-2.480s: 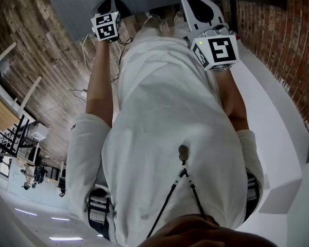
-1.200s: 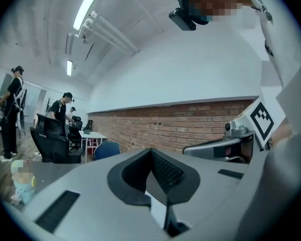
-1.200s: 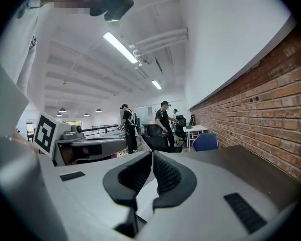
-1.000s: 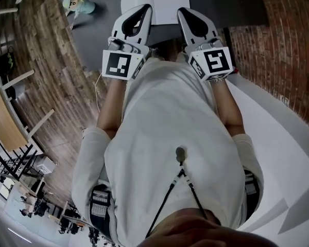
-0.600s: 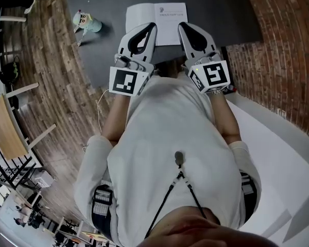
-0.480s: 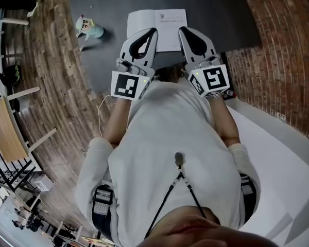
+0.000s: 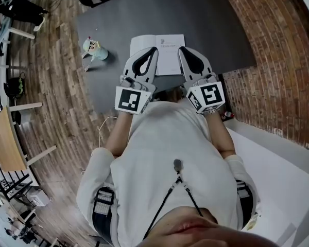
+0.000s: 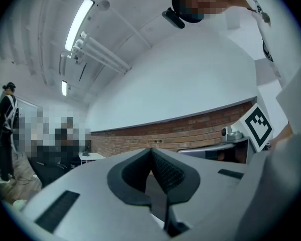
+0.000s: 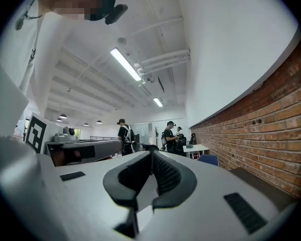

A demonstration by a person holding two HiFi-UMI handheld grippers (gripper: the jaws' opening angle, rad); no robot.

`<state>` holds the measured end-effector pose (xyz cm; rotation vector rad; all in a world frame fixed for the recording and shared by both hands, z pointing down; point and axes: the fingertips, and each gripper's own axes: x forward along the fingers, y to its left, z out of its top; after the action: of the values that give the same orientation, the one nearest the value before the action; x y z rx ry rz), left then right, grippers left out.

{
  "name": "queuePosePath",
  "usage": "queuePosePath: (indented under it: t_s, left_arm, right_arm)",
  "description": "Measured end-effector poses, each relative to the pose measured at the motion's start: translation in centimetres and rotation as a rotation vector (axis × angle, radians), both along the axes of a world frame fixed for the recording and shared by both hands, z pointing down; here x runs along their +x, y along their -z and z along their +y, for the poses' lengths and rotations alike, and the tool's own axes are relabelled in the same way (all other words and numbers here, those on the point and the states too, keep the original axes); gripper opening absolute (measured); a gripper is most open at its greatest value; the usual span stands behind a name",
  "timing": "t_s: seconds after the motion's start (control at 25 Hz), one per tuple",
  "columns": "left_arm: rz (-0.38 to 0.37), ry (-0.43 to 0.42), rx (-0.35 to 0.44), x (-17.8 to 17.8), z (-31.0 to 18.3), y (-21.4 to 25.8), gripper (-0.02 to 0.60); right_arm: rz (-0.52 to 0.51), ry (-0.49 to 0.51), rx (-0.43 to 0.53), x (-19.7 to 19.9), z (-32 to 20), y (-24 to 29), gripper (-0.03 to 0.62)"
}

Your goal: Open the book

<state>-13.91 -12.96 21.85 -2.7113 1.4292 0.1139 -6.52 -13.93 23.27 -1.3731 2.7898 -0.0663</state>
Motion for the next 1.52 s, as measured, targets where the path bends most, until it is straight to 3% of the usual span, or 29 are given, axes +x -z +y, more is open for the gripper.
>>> queuePosePath:
  t_s: [1.52]
  left_arm:
    - [0.001, -0.004, -0.036, -0.8, 2.1, 0.1, 0.021]
  right_arm:
    - [0.022, 0.023, -0.001, -1.2, 2.6, 0.7, 0.037]
